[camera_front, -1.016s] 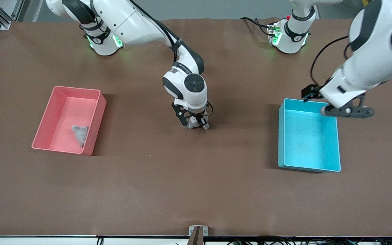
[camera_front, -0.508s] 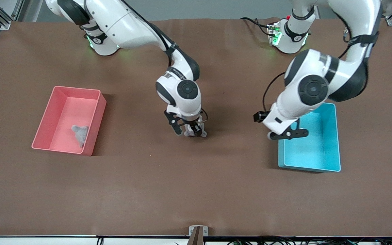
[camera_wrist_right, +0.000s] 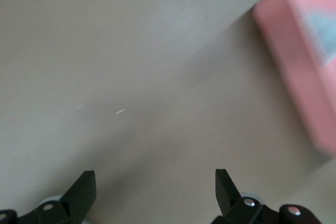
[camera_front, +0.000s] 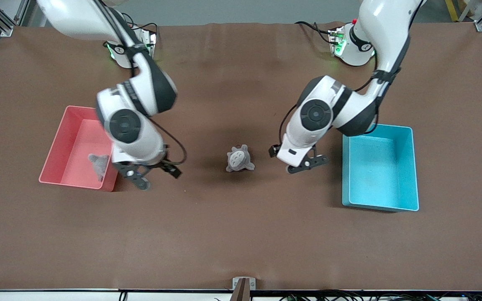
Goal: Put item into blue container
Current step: 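Release the plush with the right gripper while the left gripper grasps it, then carry the plush to the blue box while the right gripper grasps another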
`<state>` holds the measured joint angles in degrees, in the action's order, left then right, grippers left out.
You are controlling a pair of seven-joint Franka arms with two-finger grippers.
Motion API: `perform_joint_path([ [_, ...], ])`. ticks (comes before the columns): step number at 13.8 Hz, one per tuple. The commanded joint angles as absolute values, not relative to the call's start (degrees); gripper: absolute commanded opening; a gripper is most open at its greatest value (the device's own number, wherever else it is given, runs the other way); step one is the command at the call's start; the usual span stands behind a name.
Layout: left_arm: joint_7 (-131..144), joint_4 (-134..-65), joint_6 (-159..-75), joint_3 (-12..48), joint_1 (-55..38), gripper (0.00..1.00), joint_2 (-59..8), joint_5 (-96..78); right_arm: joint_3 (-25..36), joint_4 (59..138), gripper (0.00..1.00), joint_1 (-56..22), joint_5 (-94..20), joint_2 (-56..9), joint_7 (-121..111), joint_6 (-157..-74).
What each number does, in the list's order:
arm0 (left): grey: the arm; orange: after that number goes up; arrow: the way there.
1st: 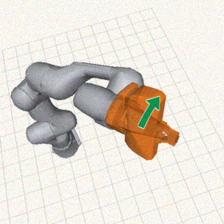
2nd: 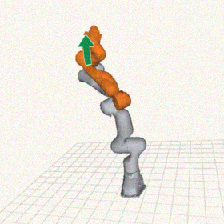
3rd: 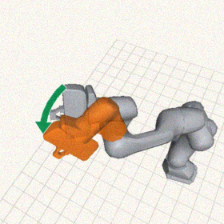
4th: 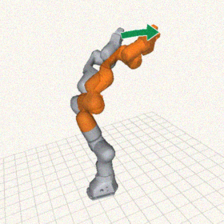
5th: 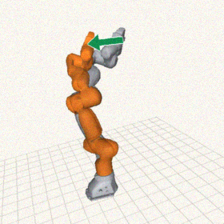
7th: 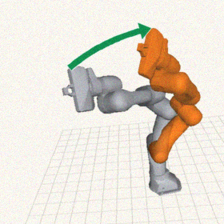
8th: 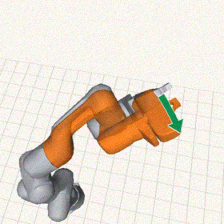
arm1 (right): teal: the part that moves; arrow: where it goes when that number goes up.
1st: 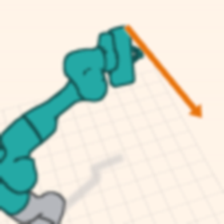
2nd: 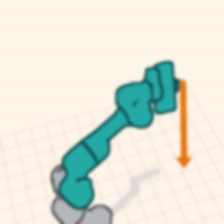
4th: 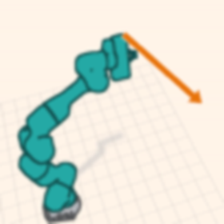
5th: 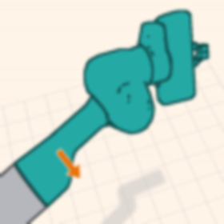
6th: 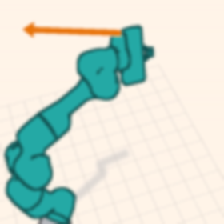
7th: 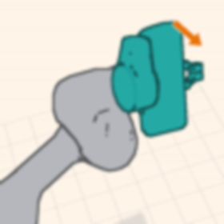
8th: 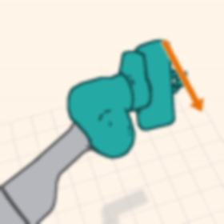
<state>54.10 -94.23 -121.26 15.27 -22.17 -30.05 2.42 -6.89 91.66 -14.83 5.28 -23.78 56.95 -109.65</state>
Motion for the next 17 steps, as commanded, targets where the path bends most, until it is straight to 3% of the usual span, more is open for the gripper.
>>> perform_joint_path([
  [1,58.69,-90.01,-126.81,14.94,-26.96,1.00,-35.84,2.11,-8.35,104.83,1.00,-3.73,3.35,-14.69,38.04,-112.50],
  [4,65.46,-87.19,-135.24,14.94,-30.75,1.00,-41.73,2.37,-8.17,109.41,1.00,7.79,-4.38,-13.62,16.24,-115.82],
  [7,66.53,-87.28,-141.14,14.85,-32.08,0.98,-44.20,2.29,-8.09,117.39,1.00,14.66,-9.30,-14.50,1.54,-128.45],
  [9,66.71,-87.28,-143.16,14.85,-32.78,0.94,-45.34,2.37,-8.17,120.23,1.00,18.00,-15.34,-18.26,-5.68,-135.16],
  [11,66.45,-87.28,-144.66,14.77,-32.70,0.88,-46.49,2.81,-8.00,120.15,1.00,19.77,-26.05,-21.87,-14.98,-135.79],
  [13,66.18,-87.28,-144.76,14.50,-32.70,0.72,-47.02,2.90,-7.91,120.23,1.00,20.56,-31.80,-23.81,-19.94,-135.79],
  [17,65.92,-87.54,-142.57,14.06,-31.73,0.03,-45.71,2.99,-8.00,120.23,1.00,21.80,-34.19,-24.96,-20.13,-134.48],
])
